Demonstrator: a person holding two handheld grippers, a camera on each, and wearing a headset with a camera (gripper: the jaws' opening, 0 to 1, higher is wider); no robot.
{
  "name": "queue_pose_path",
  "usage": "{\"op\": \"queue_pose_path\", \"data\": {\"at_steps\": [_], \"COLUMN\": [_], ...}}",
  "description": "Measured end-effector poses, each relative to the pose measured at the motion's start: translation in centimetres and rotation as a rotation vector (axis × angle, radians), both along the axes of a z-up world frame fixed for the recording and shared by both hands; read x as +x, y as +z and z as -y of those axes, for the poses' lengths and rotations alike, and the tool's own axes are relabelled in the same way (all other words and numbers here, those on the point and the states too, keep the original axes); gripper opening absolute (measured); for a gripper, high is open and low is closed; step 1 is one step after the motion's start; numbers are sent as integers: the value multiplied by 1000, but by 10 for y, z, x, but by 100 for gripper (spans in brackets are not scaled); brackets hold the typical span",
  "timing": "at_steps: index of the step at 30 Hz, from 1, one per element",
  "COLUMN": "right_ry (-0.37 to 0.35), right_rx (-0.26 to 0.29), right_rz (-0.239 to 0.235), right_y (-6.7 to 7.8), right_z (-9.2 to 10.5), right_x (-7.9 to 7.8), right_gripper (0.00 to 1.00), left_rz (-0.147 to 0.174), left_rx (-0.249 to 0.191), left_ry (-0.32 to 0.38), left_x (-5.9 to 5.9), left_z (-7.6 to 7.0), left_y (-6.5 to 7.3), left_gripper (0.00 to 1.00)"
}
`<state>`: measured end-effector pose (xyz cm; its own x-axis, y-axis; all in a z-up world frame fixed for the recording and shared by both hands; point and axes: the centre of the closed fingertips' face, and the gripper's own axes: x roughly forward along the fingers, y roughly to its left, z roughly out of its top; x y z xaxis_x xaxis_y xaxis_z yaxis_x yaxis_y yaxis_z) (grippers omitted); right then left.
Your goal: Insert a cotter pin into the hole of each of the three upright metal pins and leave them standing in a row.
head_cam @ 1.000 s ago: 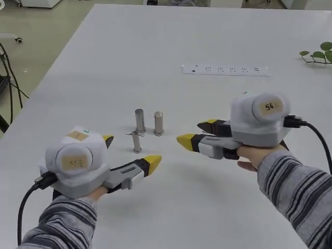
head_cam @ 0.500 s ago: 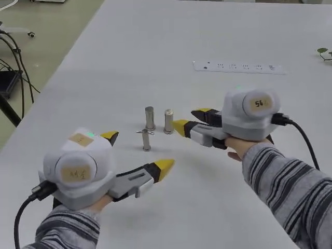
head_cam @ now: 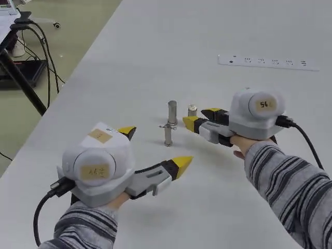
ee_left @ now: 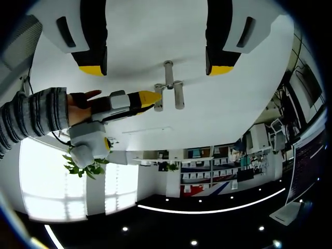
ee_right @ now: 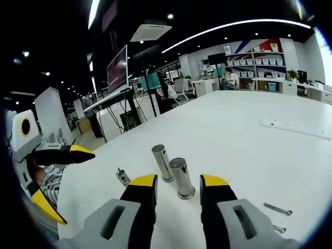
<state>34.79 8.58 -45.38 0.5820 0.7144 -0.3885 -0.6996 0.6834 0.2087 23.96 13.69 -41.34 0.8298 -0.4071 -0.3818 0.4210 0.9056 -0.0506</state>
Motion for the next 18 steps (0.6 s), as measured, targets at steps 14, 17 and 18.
{"op": "queue_pose_path", "data": {"at_steps": [14,17,18], "right_ry": [-9,-11,-12], "right_rx": [3,11,15], "right_rz": [-33,-43,-48], "right_y": [-12,-13,-14], "right_z": [-12,-14,-14], "right_x": [6,6,6], "right_gripper": [20,16,16], "left_rz": [-20,-23,-26], "left_rx": [10,7,5], "left_ry": [-38,-35,-32], "left_x": [-7,-8,-8], "left_z": [7,7,7], "left_y": [-6,-6,-6], "left_gripper": [76,75,75]}}
